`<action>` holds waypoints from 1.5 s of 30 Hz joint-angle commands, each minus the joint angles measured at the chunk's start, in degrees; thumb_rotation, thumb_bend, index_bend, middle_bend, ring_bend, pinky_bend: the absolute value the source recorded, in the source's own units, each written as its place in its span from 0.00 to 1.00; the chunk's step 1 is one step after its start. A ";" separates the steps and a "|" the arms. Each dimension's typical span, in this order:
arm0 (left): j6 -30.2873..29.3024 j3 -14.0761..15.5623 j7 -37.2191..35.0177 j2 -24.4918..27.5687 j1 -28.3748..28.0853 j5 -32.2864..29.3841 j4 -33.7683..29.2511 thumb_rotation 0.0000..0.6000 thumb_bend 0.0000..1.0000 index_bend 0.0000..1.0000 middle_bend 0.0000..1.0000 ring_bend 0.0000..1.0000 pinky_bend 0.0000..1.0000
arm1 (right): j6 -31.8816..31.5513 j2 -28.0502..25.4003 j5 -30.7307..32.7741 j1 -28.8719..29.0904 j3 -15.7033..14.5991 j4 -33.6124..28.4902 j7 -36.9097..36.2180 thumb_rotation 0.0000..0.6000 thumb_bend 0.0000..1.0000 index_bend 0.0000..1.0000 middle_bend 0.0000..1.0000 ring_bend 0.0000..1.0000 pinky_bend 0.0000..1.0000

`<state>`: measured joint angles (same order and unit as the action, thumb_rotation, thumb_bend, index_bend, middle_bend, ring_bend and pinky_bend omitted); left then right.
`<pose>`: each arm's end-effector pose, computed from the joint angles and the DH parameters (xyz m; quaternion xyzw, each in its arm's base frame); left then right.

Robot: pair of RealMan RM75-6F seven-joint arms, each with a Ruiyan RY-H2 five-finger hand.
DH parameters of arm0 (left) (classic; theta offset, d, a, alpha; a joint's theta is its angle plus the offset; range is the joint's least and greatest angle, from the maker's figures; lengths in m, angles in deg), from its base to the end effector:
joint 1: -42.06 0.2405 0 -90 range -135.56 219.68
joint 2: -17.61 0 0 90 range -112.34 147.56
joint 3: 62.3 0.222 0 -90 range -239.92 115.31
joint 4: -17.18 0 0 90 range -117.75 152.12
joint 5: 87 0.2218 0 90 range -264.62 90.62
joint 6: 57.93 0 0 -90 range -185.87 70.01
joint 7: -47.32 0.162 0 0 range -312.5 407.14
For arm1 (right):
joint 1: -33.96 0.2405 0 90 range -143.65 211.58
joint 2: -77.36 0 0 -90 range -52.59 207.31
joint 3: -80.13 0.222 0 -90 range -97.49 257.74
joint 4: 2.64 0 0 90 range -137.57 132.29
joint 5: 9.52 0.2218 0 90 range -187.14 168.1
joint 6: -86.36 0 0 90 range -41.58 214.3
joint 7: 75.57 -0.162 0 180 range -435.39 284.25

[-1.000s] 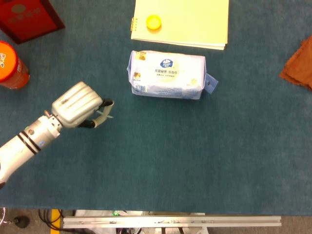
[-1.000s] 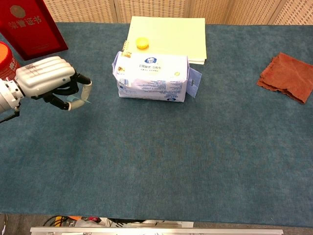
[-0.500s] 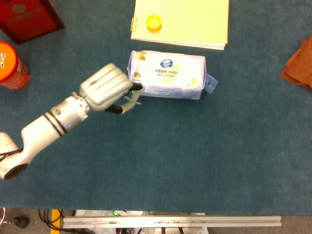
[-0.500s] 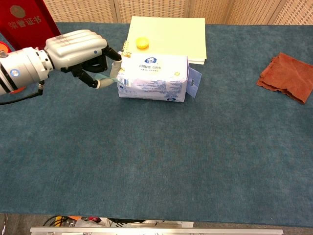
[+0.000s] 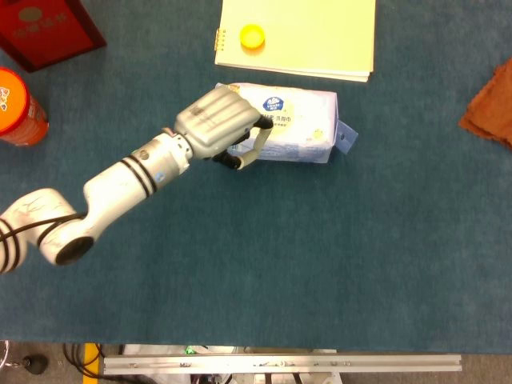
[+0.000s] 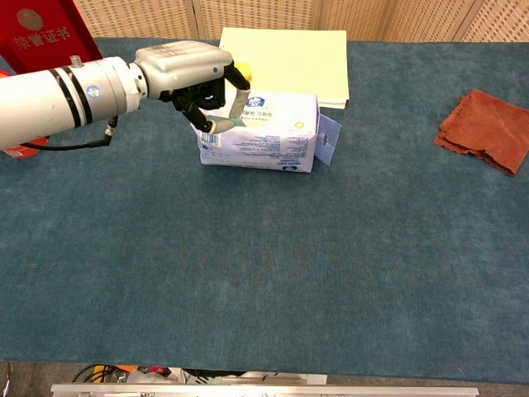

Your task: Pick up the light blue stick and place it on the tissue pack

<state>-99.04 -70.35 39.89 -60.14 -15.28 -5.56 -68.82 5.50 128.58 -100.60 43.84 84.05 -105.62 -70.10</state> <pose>-0.0470 0.3553 -0.0204 -0.8343 -0.3222 -0.3780 0.2392 -0.2367 -0.2199 0.1643 0.6738 -0.3085 0.3746 0.5573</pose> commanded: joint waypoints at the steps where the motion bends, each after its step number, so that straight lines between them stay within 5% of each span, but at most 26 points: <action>1: 1.61 -1.08 1.23 -1.66 -1.27 -2.40 1.58 1.00 0.38 0.56 0.97 0.99 0.90 | -0.10 -0.03 0.12 -0.07 -0.02 0.20 -0.28 1.00 0.36 0.11 0.34 0.38 0.58; 19: 8.92 -2.92 7.32 -7.52 -6.87 -13.24 8.71 1.00 0.38 0.54 0.97 0.99 0.90 | -1.36 -0.59 0.75 -1.11 -0.33 1.26 -1.96 1.00 0.36 0.11 0.35 0.38 0.58; 32: 9.36 -3.22 10.38 -8.31 -8.06 -19.02 11.20 1.00 0.38 0.37 0.96 0.98 0.90 | -1.46 -0.55 0.63 -1.34 -0.59 1.88 -2.66 1.00 0.36 0.11 0.35 0.40 0.58; 40: 6.55 -3.21 11.15 -6.78 -6.70 -20.29 9.43 1.00 0.38 0.32 0.94 0.97 0.90 | -1.98 -0.94 -0.02 -1.42 -0.58 1.75 -3.01 1.00 0.36 0.11 0.35 0.40 0.58; 45: -0.25 -2.58 11.57 -3.86 -3.02 -17.11 4.33 1.00 0.38 0.31 0.91 0.94 0.90 | -1.85 -1.30 -0.75 -0.99 -0.45 1.39 -2.55 1.00 0.36 0.11 0.35 0.40 0.58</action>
<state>-96.24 -73.28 51.20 -65.42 -20.18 -24.28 -62.19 3.62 127.33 -101.28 42.80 83.57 -104.18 -72.71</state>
